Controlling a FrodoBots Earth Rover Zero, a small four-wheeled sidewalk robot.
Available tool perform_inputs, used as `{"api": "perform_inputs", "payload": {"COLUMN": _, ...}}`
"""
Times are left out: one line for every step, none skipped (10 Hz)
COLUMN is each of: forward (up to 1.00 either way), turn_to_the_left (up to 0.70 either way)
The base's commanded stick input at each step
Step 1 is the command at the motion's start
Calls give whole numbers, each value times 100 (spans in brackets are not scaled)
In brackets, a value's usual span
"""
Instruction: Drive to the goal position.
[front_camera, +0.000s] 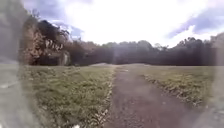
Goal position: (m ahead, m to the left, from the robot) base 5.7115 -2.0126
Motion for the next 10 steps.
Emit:
{"api": "perform_inputs", "payload": {"forward": 85, "turn_to_the_left": 0}}
{"api": "perform_inputs", "payload": {"forward": 85, "turn_to_the_left": 0}}
{"api": "perform_inputs", "payload": {"forward": 85, "turn_to_the_left": 0}}
{"api": "perform_inputs", "payload": {"forward": 85, "turn_to_the_left": 0}}
{"api": "perform_inputs", "payload": {"forward": 85, "turn_to_the_left": 0}}
{"api": "perform_inputs", "payload": {"forward": 85, "turn_to_the_left": 0}}
{"api": "perform_inputs", "payload": {"forward": 85, "turn_to_the_left": 0}}
{"api": "perform_inputs", "payload": {"forward": 85, "turn_to_the_left": 0}}
{"api": "perform_inputs", "payload": {"forward": 85, "turn_to_the_left": 0}}
{"api": "perform_inputs", "payload": {"forward": 93, "turn_to_the_left": -5}}
